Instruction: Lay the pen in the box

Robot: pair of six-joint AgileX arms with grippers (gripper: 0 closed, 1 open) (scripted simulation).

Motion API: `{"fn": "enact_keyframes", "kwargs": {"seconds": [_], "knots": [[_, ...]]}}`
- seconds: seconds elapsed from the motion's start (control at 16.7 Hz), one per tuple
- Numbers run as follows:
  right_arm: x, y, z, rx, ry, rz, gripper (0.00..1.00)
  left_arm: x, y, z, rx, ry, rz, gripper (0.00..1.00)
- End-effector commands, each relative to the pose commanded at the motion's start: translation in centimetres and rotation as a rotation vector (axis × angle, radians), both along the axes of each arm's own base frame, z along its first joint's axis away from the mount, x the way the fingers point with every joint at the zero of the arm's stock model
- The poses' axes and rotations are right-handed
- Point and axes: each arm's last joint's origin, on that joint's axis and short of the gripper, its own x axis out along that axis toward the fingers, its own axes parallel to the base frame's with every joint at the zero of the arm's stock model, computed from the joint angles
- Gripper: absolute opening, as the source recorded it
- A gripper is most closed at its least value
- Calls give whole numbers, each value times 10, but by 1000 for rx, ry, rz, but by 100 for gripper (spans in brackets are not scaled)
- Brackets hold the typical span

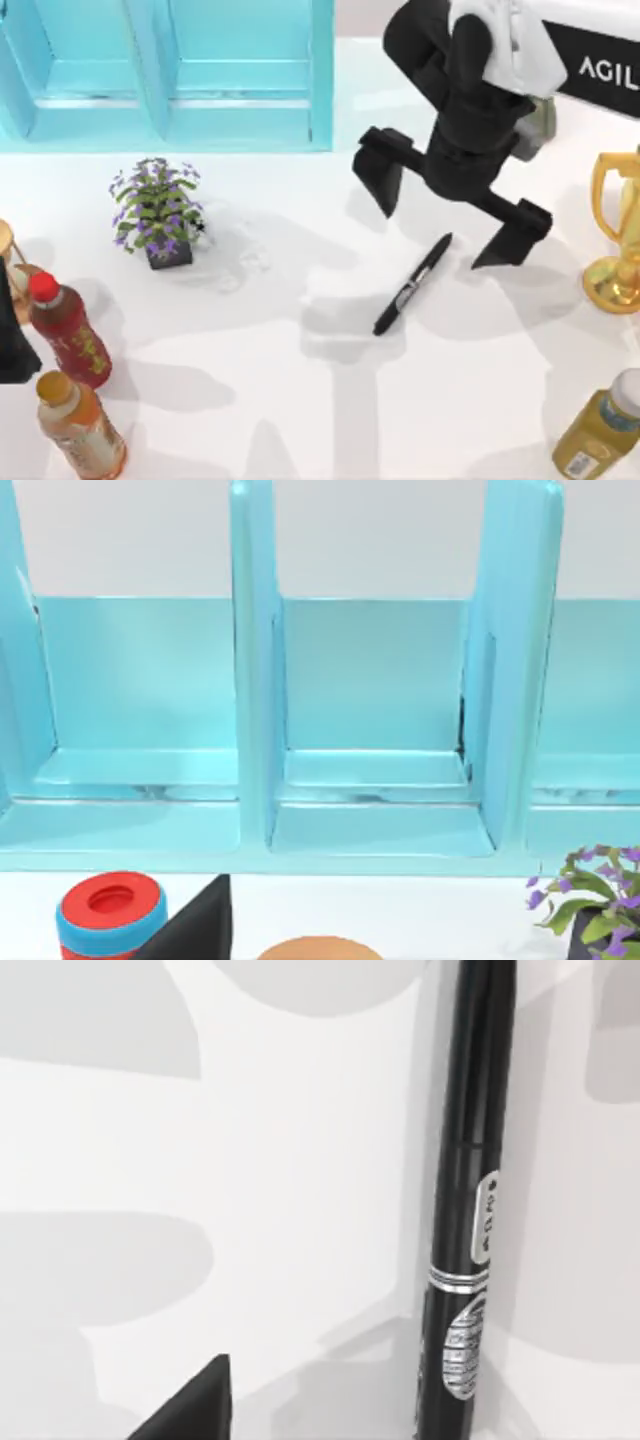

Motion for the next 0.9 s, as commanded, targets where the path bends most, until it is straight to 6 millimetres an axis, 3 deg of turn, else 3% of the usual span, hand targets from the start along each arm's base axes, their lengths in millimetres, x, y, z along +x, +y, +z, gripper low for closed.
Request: {"fn": "enact_keyframes", "kwargs": {"seconds": [0.42, 0.9], "knots": [[0, 1, -7, -2, 3, 1, 100, 0, 0, 0, 0, 0, 0, 100], [6, 7, -96, 1, -1, -2, 100, 0, 0, 0, 0, 0, 0, 100]]}}
